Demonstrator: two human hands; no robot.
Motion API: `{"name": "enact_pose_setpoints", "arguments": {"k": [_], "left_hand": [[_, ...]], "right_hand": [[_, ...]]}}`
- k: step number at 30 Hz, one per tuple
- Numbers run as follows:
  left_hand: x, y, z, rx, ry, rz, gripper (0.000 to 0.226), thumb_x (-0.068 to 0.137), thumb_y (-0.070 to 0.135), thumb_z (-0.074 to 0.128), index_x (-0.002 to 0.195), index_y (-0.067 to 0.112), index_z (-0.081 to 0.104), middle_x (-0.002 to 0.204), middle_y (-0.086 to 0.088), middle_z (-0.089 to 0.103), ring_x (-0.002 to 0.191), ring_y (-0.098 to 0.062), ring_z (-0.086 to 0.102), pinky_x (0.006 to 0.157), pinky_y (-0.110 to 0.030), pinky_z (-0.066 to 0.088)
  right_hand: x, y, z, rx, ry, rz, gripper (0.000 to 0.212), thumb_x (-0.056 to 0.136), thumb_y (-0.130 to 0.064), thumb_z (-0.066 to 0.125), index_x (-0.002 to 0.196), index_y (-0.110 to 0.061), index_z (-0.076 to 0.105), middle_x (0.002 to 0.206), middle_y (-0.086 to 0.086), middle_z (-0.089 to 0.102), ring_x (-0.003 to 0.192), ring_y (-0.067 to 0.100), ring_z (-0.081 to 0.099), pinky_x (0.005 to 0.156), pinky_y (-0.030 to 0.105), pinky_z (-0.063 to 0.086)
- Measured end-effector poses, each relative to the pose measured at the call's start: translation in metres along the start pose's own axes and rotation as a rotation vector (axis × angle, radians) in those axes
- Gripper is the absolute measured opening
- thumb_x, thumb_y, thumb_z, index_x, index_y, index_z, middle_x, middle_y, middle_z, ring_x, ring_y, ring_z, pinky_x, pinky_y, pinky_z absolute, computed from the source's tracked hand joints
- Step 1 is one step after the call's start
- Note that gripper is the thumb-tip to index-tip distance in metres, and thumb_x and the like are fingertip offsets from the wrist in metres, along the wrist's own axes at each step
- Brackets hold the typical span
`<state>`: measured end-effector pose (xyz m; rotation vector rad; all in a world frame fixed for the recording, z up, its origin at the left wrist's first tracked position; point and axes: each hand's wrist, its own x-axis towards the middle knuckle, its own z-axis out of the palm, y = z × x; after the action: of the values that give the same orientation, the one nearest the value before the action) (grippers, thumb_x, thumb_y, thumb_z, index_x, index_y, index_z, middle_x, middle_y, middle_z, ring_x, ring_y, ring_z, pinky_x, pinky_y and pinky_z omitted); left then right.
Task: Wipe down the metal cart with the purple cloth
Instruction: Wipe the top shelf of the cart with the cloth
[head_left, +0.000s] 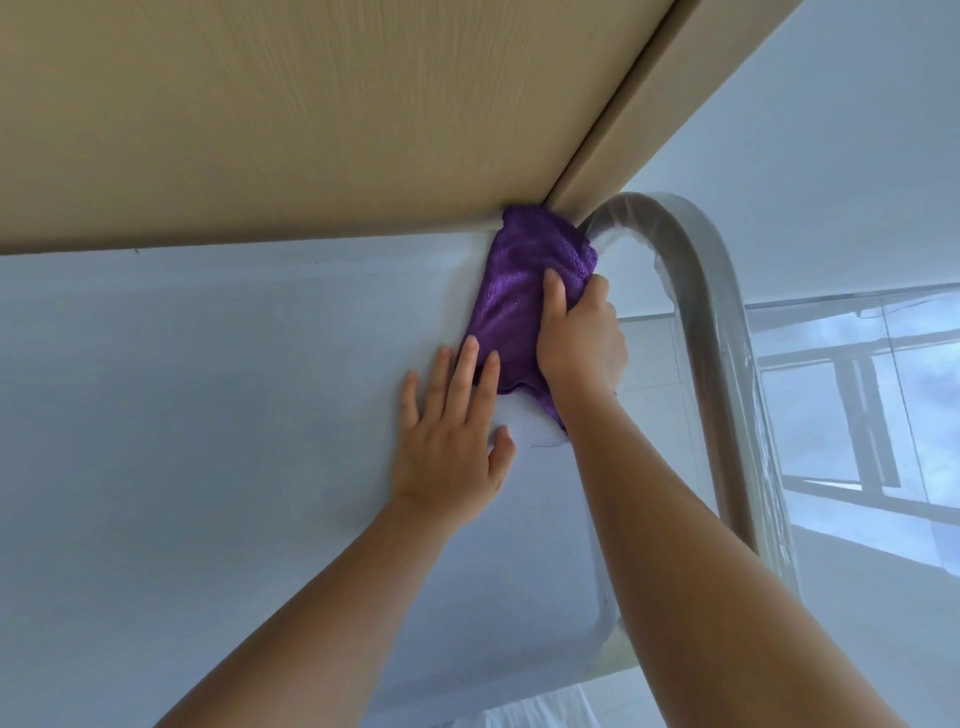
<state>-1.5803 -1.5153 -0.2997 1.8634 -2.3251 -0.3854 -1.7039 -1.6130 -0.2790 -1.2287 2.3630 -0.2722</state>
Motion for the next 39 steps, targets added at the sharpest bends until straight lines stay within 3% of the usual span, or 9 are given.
{"name": "enact_pose_setpoints", "arguments": {"k": [4,11,20,28,36,39], "left_hand": [[-0.001,-0.001,0.0,-0.054,0.03,0.02,0.063,0.079,0.034,0.039,0.138,0.012,0.041,0.147,-0.014,0.036,0.135,-0.031,0.026,0.106,-0.051,0.015],[-0.003,-0.003,-0.003,-0.232,0.073,0.029,0.059,0.079,0.033,0.04,0.136,0.016,0.035,0.141,-0.015,0.044,0.131,-0.032,0.035,0.107,-0.05,0.014],[-0.003,-0.003,-0.001,-0.216,0.055,0.06,0.063,0.077,0.046,0.043,0.133,0.018,0.05,0.138,-0.014,0.046,0.131,-0.035,0.034,0.106,-0.058,0.018],[-0.003,-0.004,-0.003,-0.195,-0.008,0.104,0.065,0.071,0.052,0.044,0.132,0.031,0.052,0.141,-0.015,0.043,0.134,-0.039,0.029,0.105,-0.061,0.014],[-0.003,-0.005,-0.003,-0.166,0.0,0.128,0.068,0.069,0.057,0.044,0.129,0.027,0.056,0.139,-0.016,0.044,0.133,-0.042,0.032,0.103,-0.062,0.017],[-0.004,-0.005,-0.003,-0.157,-0.011,0.132,0.069,0.069,0.058,0.042,0.13,0.028,0.055,0.141,-0.016,0.042,0.135,-0.041,0.029,0.104,-0.06,0.015]], "right_hand": [[-0.011,0.009,0.001,-0.011,0.015,0.014,0.051,0.096,-0.056,0.025,0.113,-0.012,0.044,0.11,0.011,0.059,0.099,0.034,0.055,0.076,0.039,0.036],[-0.032,0.025,-0.001,-0.047,0.025,0.001,0.051,0.096,-0.054,0.026,0.119,-0.012,0.043,0.111,0.012,0.057,0.099,0.034,0.055,0.079,0.04,0.039],[-0.067,0.05,0.0,-0.112,0.052,-0.01,0.056,0.097,-0.049,0.028,0.141,-0.014,0.03,0.123,0.011,0.051,0.112,0.031,0.049,0.091,0.04,0.036],[-0.101,0.076,0.002,-0.155,0.078,0.031,0.056,0.098,-0.048,0.028,0.143,-0.015,0.028,0.124,0.008,0.05,0.111,0.027,0.048,0.092,0.037,0.033],[-0.137,0.098,0.006,-0.223,0.09,0.051,0.062,0.097,-0.048,0.028,0.149,-0.015,0.017,0.129,0.008,0.045,0.116,0.027,0.042,0.095,0.037,0.027],[-0.157,0.104,0.013,-0.239,0.136,0.071,0.069,0.091,-0.051,0.025,0.147,-0.01,0.024,0.129,0.013,0.048,0.115,0.031,0.045,0.097,0.043,0.032]]}}
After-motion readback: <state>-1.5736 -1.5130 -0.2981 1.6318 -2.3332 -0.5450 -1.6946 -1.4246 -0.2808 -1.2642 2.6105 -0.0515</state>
